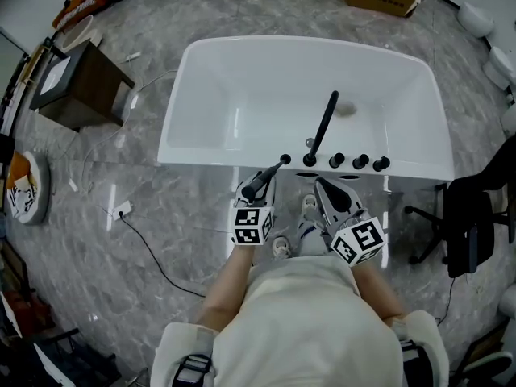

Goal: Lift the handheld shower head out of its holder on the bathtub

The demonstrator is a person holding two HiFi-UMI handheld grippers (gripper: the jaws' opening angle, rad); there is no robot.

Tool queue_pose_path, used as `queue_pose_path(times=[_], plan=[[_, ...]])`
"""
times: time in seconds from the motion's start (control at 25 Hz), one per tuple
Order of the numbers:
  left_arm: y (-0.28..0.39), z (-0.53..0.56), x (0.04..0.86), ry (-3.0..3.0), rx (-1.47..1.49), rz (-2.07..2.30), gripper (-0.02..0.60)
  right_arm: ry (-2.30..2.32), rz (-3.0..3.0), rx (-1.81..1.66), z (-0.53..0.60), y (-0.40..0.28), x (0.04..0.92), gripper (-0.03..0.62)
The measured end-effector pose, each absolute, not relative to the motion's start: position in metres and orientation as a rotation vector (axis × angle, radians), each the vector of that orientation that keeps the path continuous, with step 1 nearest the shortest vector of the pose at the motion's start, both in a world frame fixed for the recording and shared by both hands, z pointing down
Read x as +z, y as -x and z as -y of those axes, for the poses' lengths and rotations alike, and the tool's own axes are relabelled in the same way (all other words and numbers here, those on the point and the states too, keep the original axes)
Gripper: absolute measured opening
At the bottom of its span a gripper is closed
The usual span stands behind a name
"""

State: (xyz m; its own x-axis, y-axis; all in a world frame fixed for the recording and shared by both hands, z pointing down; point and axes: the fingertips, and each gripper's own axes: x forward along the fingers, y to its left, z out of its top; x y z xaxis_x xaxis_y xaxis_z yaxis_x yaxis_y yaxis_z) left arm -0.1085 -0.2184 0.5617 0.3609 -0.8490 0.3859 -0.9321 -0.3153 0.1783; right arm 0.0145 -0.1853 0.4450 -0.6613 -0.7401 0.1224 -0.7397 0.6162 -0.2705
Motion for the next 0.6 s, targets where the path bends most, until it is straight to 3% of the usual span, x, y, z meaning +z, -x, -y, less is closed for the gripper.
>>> queue_pose_path(times=[0.6], plan=[[0.136,0.166,0.460,-2.342,0.058,1.589,0.141,1.281,-2.822,-0.335,0.156,-0.002,0.422,0.020]])
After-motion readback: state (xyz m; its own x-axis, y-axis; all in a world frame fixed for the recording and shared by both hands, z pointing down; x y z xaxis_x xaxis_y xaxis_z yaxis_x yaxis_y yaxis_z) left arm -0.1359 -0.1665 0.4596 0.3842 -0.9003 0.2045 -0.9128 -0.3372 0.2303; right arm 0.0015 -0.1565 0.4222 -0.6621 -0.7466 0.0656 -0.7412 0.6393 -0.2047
